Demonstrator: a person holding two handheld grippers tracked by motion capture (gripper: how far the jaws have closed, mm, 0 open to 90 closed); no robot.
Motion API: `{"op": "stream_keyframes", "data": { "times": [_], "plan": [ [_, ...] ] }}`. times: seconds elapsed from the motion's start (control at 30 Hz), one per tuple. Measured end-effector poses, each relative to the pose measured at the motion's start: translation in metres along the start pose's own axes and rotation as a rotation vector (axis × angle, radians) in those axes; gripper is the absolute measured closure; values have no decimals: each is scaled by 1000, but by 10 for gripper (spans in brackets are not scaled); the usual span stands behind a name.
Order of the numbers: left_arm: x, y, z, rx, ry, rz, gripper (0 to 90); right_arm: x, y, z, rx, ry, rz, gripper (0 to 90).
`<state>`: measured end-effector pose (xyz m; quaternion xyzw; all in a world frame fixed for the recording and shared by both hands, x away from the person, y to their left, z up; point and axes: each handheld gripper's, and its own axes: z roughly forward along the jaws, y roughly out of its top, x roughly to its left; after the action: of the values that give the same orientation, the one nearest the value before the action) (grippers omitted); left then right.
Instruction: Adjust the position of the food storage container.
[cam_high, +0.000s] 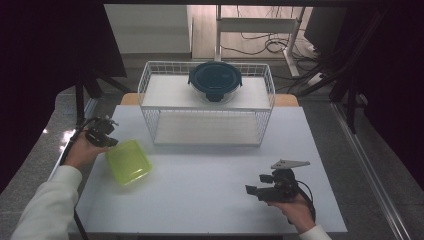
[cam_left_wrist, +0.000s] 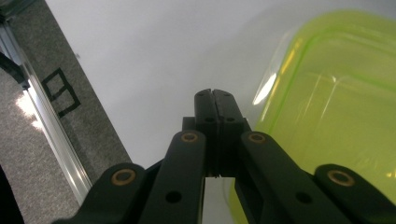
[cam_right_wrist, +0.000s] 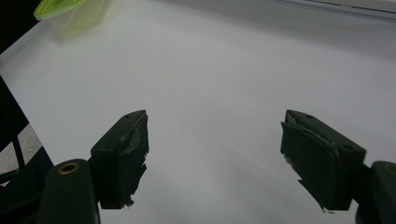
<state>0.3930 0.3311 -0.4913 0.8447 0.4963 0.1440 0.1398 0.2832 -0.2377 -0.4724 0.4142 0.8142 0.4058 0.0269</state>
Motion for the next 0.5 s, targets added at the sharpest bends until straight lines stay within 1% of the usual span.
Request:
{"op": "stream_keyframes", "data": {
  "times": [0.03, 0.13, 0.17, 0.33, 0.43, 0.5],
  "plan": [
    [-1, -3, -1, -3, -10, -6, 900, 0, 0, 0, -1, 0, -3, 230],
    [-6, -9, -4, -8, -22, -2, 900, 2, 1, 0, -2, -2, -6, 229],
    [-8, -11, -5, -8, -31, -1, 900, 2, 1, 0, -2, 0, -7, 229],
    [-20, -15, -10, 0, -44, 25, 900, 4, 2, 0, -5, 3, -13, 229],
    [-31, -17, -13, 7, -53, 44, 900, 4, 2, 0, -4, 3, -16, 229],
    [-36, -18, -14, 7, -59, 45, 900, 4, 2, 0, -5, 4, -16, 229]
  ]
}}
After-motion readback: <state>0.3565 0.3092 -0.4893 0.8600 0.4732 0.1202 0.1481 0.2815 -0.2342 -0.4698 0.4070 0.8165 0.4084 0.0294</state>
